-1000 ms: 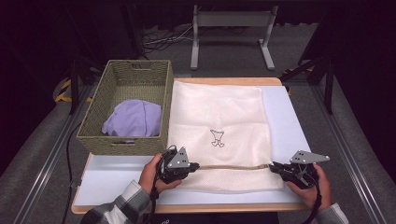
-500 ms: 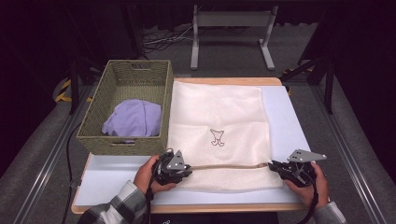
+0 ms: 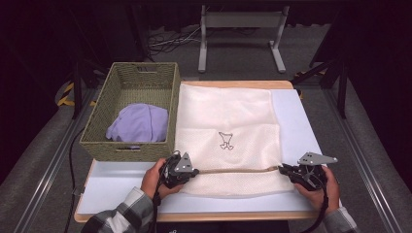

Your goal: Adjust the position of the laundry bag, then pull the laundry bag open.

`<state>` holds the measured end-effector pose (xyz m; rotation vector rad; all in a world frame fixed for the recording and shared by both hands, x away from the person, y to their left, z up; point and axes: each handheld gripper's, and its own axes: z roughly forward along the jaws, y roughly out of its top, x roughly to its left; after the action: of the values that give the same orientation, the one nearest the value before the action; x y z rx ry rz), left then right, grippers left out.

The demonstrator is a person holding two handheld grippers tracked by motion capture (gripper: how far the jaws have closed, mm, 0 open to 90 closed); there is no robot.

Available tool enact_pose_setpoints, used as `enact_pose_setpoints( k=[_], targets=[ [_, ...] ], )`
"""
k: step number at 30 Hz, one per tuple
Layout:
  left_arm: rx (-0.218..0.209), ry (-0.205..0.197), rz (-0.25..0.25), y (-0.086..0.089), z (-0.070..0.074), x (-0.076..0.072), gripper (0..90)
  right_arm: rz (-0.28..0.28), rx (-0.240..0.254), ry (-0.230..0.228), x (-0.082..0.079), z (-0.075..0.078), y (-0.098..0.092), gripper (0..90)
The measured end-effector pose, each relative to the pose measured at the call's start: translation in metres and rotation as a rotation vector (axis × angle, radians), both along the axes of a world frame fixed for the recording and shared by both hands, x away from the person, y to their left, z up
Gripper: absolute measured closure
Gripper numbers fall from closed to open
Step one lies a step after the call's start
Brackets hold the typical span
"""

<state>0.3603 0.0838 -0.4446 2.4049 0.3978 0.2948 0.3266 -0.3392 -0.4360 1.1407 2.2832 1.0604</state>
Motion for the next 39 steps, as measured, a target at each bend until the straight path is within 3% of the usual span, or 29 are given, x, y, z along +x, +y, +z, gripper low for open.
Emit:
enact_pose_setpoints(
  k=[9,16,18,22,25,28,32,39],
  targets=[
    [0.014,-0.010,0.020,-0.005,0.002,0.011,90.0,-0.017,-0.005,-0.005,0.007,0.002,-0.001,82.1],
    [0.006,-0.025,-0.008,-0.002,0.006,0.003,90.0,-0.008,0.005,-0.005,0.004,0.002,-0.001,82.1],
    [-0.020,-0.042,-0.003,-0.001,0.009,0.001,90.0,-0.004,0.006,-0.007,0.003,0.002,-0.001,82.1],
    [-0.113,-0.043,-0.022,0.002,0.020,-0.002,88.8,0.004,0.012,-0.007,0.001,0.003,0.001,82.1],
    [-0.137,-0.037,-0.031,0.000,0.023,-0.003,87.1,0.008,0.017,-0.007,0.001,0.004,0.001,82.1],
    [-0.129,-0.042,-0.039,-0.005,0.023,-0.004,84.3,0.010,0.021,-0.011,0.001,0.004,0.001,82.2],
    [-0.141,-0.019,-0.063,-0.013,0.024,-0.004,82.4,0.016,0.018,-0.013,-0.002,0.005,0.002,82.2],
    [-0.137,0.004,-0.146,-0.051,0.027,-0.006,81.8,0.028,0.038,-0.026,-0.005,0.008,0.002,82.2]
  ],
)
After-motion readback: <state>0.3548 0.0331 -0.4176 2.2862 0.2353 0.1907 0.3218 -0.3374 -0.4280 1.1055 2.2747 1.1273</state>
